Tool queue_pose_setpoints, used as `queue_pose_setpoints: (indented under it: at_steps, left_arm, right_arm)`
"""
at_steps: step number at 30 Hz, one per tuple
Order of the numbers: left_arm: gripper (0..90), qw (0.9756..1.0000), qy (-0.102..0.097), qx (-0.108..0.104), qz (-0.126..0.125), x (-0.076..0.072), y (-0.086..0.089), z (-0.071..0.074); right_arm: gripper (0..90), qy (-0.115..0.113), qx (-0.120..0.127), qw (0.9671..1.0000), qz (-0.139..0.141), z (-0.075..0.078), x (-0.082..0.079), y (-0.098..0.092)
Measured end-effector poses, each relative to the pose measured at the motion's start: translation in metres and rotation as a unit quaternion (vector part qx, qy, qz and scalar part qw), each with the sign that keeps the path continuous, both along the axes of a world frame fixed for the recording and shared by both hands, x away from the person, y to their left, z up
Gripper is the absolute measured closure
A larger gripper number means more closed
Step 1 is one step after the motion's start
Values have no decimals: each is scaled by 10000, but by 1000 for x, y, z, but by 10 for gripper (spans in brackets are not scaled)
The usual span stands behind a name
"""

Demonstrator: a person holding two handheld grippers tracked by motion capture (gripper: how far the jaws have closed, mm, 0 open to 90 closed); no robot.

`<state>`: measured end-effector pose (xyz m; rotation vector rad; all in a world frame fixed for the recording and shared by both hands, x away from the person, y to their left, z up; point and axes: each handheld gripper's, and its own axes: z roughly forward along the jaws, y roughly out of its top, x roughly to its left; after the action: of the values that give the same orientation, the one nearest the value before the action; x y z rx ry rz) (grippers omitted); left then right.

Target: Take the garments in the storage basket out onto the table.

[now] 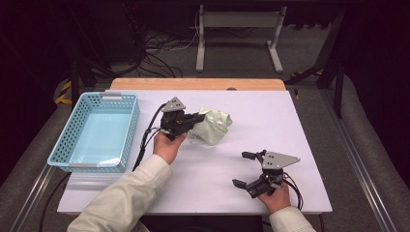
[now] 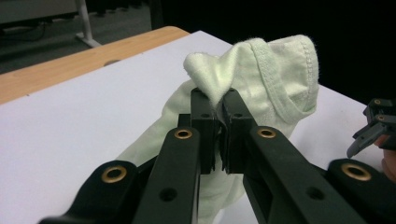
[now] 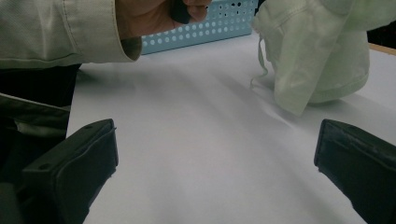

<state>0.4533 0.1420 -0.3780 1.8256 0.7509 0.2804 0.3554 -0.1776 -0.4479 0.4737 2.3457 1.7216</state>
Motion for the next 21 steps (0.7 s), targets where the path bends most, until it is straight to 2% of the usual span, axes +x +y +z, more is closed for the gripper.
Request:
queue_pose_setpoints:
  at_steps: [7, 21]
  left_arm:
    - [859, 9999, 121, 21, -52, 2, -7, -8]
    - [851, 9992, 210, 330, 91, 11, -12, -22]
  right_arm:
    - [2, 6, -1, 10000, -1, 0, 0, 0]
    - [2, 10, -9, 10000, -12, 0, -1, -1]
